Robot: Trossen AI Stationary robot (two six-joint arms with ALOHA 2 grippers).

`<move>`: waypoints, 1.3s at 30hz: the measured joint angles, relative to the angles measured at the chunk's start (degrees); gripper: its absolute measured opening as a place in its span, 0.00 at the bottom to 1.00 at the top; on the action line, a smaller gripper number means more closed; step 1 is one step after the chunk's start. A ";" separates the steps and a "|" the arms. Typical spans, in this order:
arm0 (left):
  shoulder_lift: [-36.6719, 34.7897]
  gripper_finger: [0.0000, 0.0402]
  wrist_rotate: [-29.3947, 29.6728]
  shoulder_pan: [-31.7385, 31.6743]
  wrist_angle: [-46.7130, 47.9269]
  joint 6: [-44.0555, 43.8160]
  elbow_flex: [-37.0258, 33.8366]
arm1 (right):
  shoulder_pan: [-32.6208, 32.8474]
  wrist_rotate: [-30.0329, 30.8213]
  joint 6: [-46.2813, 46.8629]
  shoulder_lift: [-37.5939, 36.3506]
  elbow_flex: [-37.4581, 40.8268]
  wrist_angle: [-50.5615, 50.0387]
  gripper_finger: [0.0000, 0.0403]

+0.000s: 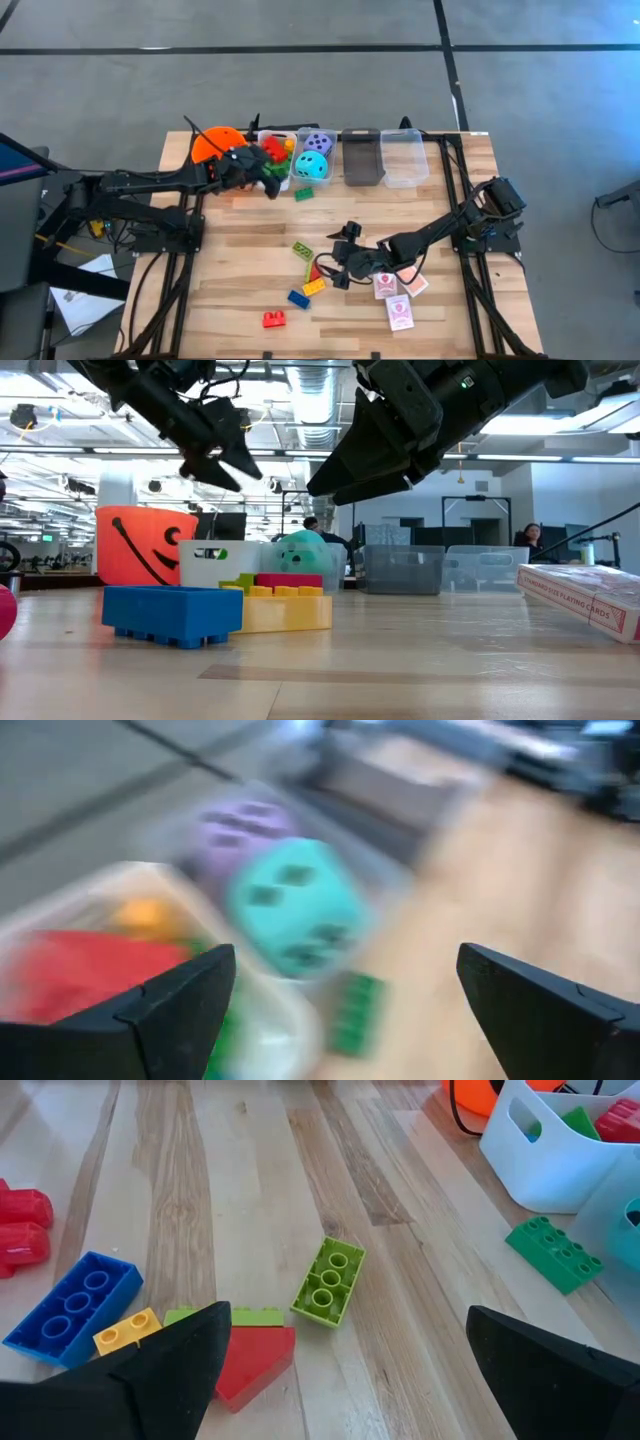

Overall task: Pick & Place Toys
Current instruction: Put the large red game piece into the white bin

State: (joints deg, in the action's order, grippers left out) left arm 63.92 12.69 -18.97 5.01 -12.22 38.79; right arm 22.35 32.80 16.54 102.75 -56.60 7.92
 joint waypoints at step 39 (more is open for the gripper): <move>7.78 0.89 -2.18 36.64 -16.89 -1.74 -0.02 | 0.00 -0.02 -0.01 -0.02 0.00 0.71 0.99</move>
State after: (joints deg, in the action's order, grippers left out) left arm 71.70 10.51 17.67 -11.88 -13.96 38.76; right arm 22.35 32.77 16.53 102.74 -56.60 8.63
